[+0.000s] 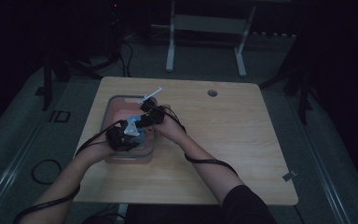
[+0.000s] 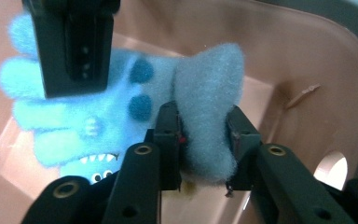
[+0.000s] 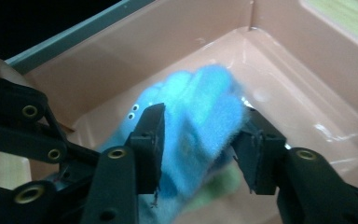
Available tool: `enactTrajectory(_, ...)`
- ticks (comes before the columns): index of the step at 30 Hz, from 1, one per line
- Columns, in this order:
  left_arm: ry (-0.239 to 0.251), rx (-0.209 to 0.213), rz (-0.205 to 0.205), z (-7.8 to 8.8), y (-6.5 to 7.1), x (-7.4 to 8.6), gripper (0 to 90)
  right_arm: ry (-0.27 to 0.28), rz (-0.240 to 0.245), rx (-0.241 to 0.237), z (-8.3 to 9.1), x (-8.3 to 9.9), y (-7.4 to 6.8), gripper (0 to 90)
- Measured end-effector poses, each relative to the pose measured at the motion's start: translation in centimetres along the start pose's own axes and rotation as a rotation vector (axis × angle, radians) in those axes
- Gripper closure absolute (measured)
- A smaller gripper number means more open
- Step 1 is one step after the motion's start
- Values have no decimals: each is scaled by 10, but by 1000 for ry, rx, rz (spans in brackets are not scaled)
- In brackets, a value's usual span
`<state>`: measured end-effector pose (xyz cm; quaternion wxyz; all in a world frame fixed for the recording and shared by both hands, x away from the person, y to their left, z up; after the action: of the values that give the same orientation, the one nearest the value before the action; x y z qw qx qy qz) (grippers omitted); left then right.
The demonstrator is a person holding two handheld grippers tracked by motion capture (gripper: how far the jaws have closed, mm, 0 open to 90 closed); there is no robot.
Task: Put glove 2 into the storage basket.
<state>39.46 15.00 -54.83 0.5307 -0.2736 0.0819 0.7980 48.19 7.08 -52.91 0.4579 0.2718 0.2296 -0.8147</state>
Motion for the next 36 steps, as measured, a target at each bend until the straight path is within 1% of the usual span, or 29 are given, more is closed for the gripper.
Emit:
enactTrajectory(1, 2, 3, 8, 0, 0, 0, 691, 0, 0, 0, 0, 0, 0, 524)
enactTrajectory(2, 1, 8, 14, 0, -1, -1, 654, 9, 4, 4, 5, -1, 1, 496)
enactTrajectory(5, 5, 5, 16, 2, -1, -2, 578, 21, 7, 5, 11, -2, 1, 474)
enactTrajectory(6, 16, 2, 24, 4, -2, -3, 564, 34, 6, 2, 18, -4, 2, 465)
enactTrajectory(7, 23, 0, 28, 5, -2, -3, 550, 40, 6, 2, 20, -4, 2, 454)
enactTrajectory(8, 32, 1, 36, 7, -1, -3, 507, 45, 6, 2, 23, -4, 2, 444)
enactTrajectory(9, 39, -2, 48, 8, -1, -4, 507, 45, 6, 2, 23, -4, 2, 444)
enactTrajectory(10, 45, -16, 63, 10, -2, -4, 424, 53, 1, -18, 30, -2, 0, 420)
enactTrajectory(11, 48, -21, 71, 12, -2, -4, 424, 53, 1, -18, 30, -2, 0, 420)
enactTrajectory(12, 48, -21, 71, 12, -2, -4, 373, 53, 1, -18, 30, -2, 0, 420)
enactTrajectory(13, 87, -39, 135, 18, -4, -8, 244, 66, 10, -27, 38, 3, -3, 378)
enactTrajectory(14, 87, -39, 135, 18, -4, -8, 185, 66, 10, -27, 38, 3, -3, 378)
enactTrajectory(15, 87, -45, 149, 19, -4, -9, 147, 76, 6, -46, 44, 7, -5, 347)
enactTrajectory(16, 90, -41, 155, 20, -3, -11, 147, 76, 6, -46, 44, 7, -5, 347)
enactTrajectory(17, 102, -42, 156, 21, -1, -13, 132, 81, 4, -58, 46, 8, -6, 317)
enactTrajectory(18, 108, -36, 166, 22, 0, -15, 81, 89, 5, -69, 49, 10, -7, 294)
enactTrajectory(19, 120, -30, 170, 23, 1, -18, 64, 93, 4, -79, 52, 11, -8, 277)
enactTrajectory(20, 162, -14, 177, 26, 5, -24, 63, 101, 18, -97, 57, 16, -9, 220)
enactTrajectory(21, 162, -14, 177, 26, 5, -24, 63, 101, 18, -97, 57, 16, -9, 220)
enactTrajectory(23, 194, -3, 175, 29, 9, -31, 62, 102, 24, -101, 61, 21, -9, 203)
enactTrajectory(24, 204, -2, 170, 31, 11, -34, 50, 112, 34, -85, 64, 27, -7, 191)
enactTrajectory(26, 227, 17, 171, 32, 16, -41, 34, 109, 44, -75, 66, 31, -5, 185)
enactTrajectory(27, 237, 23, 164, 33, 19, -45, 33, 111, 42, -76, 67, 34, -3, 185)
enactTrajectory(28, 244, 23, 158, 33, 21, -48, 32, 111, 39, -79, 69, 36, -2, 185)
enactTrajectory(30, 252, 11, 139, 32, 25, -54, 32, 112, 40, -70, 73, 40, 2, 185)
enactTrajectory(31, 256, 14, 132, 32, 27, -57, 33, 117, 41, -63, 78, 44, 5, 185)
enactTrajectory(34, 271, 29, 137, 29, 32, -66, 32, 122, 42, -58, 82, 47, 8, 182)
enactTrajectory(35, 271, 39, 135, 28, 34, -68, 32, 118, 41, -55, 83, 49, 10, 178)
enactTrajectory(36, 270, 40, 132, 26, 36, -71, 32, 114, 39, -50, 85, 51, 11, 178)
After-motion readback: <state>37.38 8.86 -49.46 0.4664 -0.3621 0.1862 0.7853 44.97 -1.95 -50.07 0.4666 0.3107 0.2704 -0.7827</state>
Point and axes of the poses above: each handheld gripper's, and its own axes: z roughly backward along the jaws, x roughly out of its underside, y roughly to its right, the point moved 6 cm from there along -z, roughly forward along the jaws, and after that the axes turned 4 degrees about x, right-handed, at the moved point
